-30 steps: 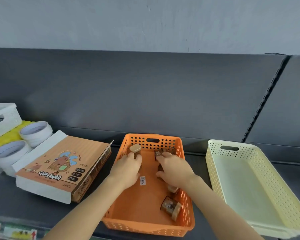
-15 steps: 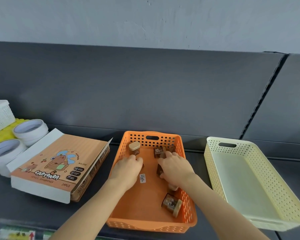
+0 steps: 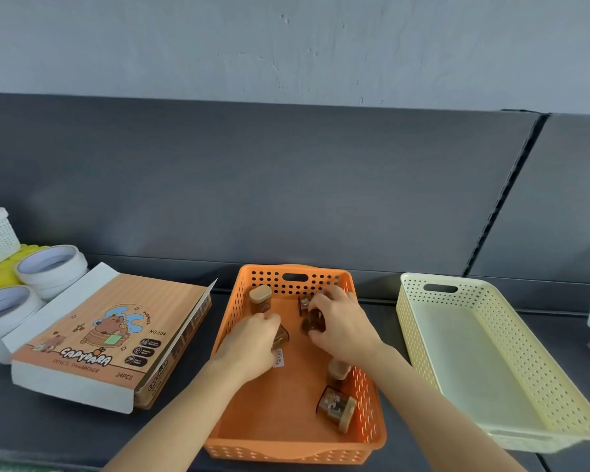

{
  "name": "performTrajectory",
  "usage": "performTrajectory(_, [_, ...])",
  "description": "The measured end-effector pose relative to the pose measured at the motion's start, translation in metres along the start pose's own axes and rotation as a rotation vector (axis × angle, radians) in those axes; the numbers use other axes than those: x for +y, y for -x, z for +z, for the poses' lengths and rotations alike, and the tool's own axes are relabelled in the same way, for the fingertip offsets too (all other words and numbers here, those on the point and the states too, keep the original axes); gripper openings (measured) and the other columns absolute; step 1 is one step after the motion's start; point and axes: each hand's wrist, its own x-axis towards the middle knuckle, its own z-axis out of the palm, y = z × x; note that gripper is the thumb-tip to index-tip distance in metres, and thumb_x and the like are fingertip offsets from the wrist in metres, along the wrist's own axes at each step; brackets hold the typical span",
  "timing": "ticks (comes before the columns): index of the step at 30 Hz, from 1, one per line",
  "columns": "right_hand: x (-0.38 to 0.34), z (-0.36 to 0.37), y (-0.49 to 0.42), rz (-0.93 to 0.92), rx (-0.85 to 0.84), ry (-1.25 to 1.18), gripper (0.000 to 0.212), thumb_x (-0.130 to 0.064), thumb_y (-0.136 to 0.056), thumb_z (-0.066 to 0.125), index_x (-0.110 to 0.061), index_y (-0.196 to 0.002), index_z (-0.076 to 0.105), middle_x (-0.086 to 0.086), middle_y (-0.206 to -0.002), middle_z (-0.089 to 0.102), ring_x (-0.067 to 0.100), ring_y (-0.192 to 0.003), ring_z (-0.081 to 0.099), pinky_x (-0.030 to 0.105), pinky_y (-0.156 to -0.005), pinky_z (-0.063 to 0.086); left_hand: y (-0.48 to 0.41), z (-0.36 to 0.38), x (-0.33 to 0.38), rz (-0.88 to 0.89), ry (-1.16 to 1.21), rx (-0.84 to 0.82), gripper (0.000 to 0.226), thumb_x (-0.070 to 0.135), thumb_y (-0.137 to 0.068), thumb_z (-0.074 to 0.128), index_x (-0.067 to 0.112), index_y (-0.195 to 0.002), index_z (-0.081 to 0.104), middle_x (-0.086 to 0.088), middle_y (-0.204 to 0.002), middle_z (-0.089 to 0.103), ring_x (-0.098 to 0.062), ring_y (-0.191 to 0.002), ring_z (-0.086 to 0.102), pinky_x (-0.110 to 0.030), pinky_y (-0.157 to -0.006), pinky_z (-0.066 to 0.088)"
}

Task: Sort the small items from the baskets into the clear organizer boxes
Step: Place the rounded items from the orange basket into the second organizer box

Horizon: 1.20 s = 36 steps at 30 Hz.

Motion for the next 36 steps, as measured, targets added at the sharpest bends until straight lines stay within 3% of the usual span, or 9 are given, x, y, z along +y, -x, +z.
performTrajectory(9, [0.002, -0.008, 0.002, 0.005, 0.068, -0.170, 0.037, -0.033, -0.079, 0.067, -0.025, -0.113, 0.057, -0.005, -0.128, 0.047, 0.016, -0.116, 0.045, 0.029, -0.095, 0.048, 0.002, 0.002, -0.003, 0.015, 0.021, -0.051, 0.045, 0.019, -0.081, 0.067, 0.020, -0.123, 0.050, 0.000, -0.118, 0.052, -0.020, -0.100, 0.058, -0.029, -0.076, 0.052])
performTrajectory(14, [-0.003, -0.021, 0.008, 0.035, 0.142, -0.347, 0.031, -0.028, -0.080, 0.069, -0.026, -0.109, 0.057, -0.010, -0.115, 0.049, 0.008, -0.103, 0.050, 0.012, -0.078, 0.047, -0.001, 0.002, -0.005, 0.002, 0.109, -0.001, 0.045, 0.018, -0.081, 0.067, 0.023, -0.122, 0.050, 0.005, -0.117, 0.050, -0.013, -0.097, 0.057, -0.027, -0.075, 0.054])
performTrajectory(19, [-0.004, -0.030, 0.015, 0.084, 0.219, -0.443, 0.029, -0.026, -0.079, 0.071, -0.027, -0.106, 0.060, -0.012, -0.108, 0.052, 0.001, -0.094, 0.052, 0.004, -0.069, 0.042, -0.004, -0.009, 0.001, -0.014, 0.265, 0.065, 0.060, 0.017, -0.083, 0.066, 0.024, -0.137, 0.040, 0.006, -0.132, 0.045, -0.011, -0.116, 0.049, -0.021, -0.089, 0.048])
performTrajectory(23, [-0.003, -0.042, 0.021, 0.190, 0.276, -0.710, 0.021, -0.026, -0.080, 0.072, -0.029, -0.099, 0.062, -0.016, -0.096, 0.063, 0.001, -0.089, 0.061, 0.014, -0.070, 0.051, -0.003, -0.021, 0.008, -0.011, 0.346, 0.103, 0.068, 0.017, -0.081, 0.066, 0.026, -0.141, 0.037, 0.006, -0.138, 0.042, -0.009, -0.118, 0.048, -0.018, -0.088, 0.045])
performTrajectory(26, [-0.002, -0.046, 0.025, 0.254, 0.304, -0.973, 0.022, -0.018, -0.083, 0.070, -0.026, -0.102, 0.063, -0.013, -0.094, 0.067, -0.008, -0.086, 0.062, 0.014, -0.061, 0.052, -0.001, -0.024, 0.021, 0.016, 0.446, 0.027, 0.072, 0.016, -0.078, 0.068, 0.026, -0.141, 0.036, 0.006, -0.137, 0.041, -0.010, -0.117, 0.049, -0.018, -0.089, 0.044])
performTrajectory(28, [0.000, -0.046, 0.027, 0.291, 0.320, -1.049, 0.021, -0.016, -0.084, 0.069, -0.023, -0.103, 0.065, -0.008, -0.094, 0.070, -0.001, -0.086, 0.066, 0.016, -0.063, 0.054, -0.001, -0.024, 0.032, 0.024, 0.523, -0.033, 0.072, 0.017, -0.075, 0.068, 0.029, -0.140, 0.038, 0.007, -0.137, 0.040, -0.013, -0.117, 0.050, -0.021, -0.089, 0.045])
performTrajectory(32, [0.009, -0.042, 0.031, 0.444, 0.324, -1.360, 0.020, -0.018, -0.085, 0.068, -0.013, -0.104, 0.065, 0.007, -0.099, 0.071, 0.021, -0.095, 0.069, 0.038, -0.082, 0.058, -0.006, -0.019, 0.051, 0.030, 0.580, -0.139, 0.062, 0.018, -0.075, 0.067, 0.029, -0.132, 0.045, 0.007, -0.129, 0.040, -0.008, -0.114, 0.041, -0.019, -0.089, 0.036])
performTrajectory(36, [0.016, -0.037, 0.038, 0.552, 0.346, -1.507, 0.021, -0.021, -0.086, 0.067, -0.009, -0.104, 0.064, 0.011, -0.101, 0.070, 0.023, -0.099, 0.068, 0.042, -0.086, 0.056, -0.009, -0.014, 0.063, 0.034, 0.568, -0.207, 0.039, 0.016, -0.078, 0.064, 0.025, -0.114, 0.051, 0.003, -0.119, 0.040, -0.013, -0.105, 0.045, -0.019, -0.076, 0.037])
